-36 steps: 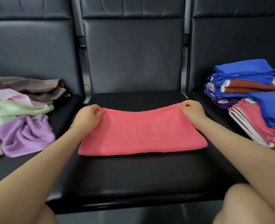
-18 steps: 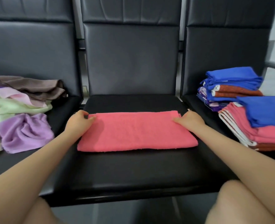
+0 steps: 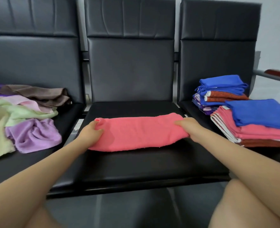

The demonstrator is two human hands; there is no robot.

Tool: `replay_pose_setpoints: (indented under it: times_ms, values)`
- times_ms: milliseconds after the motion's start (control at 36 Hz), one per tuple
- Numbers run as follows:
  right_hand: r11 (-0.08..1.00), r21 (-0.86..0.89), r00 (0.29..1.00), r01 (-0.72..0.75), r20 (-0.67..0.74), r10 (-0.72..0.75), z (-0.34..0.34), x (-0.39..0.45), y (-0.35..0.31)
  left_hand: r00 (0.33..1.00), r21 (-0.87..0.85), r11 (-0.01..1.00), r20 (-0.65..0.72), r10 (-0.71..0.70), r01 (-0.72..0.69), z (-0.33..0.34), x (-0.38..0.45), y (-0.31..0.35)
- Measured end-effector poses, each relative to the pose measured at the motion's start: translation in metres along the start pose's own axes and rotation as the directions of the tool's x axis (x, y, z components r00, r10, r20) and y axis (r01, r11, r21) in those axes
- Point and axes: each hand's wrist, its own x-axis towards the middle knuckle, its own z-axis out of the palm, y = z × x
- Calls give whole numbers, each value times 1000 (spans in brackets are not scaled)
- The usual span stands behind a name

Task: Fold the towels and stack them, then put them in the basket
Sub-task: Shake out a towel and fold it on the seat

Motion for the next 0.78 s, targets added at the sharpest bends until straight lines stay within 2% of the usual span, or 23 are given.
replay_pose_setpoints:
  times_ms: [139, 250, 333, 472, 611, 694, 778]
  values:
    - [987, 160, 990, -15, -138, 37, -13, -9, -8, 999, 77, 996, 18, 43, -44, 6, -7, -2]
    - [978, 208, 985, -6, -167, 42, -12, -11, -14, 993, 120, 987, -41, 109, -103, 6, -8, -7]
    - [973, 222, 988, 64, -149, -31, -1, -16, -21, 982, 134, 979, -96, 165, -151, 6, -5, -6]
    - [949, 190, 967, 253, -20, -254, 30, -25, -36, 972, -26, 980, -133, 191, -196, 2, -1, 6]
    - [916, 50, 907, 399, 122, -402, 65, -31, -46, 986, -163, 976, -104, 129, -145, -4, 2, 22]
    - [943, 1, 906, 333, 279, -320, 79, -37, -46, 995, -255, 963, -65, 75, -89, -4, 7, 27]
    - [963, -48, 832, 265, 516, -203, 87, -39, -42, 1000, -326, 945, -5, 24, -25, 2, 11, 32]
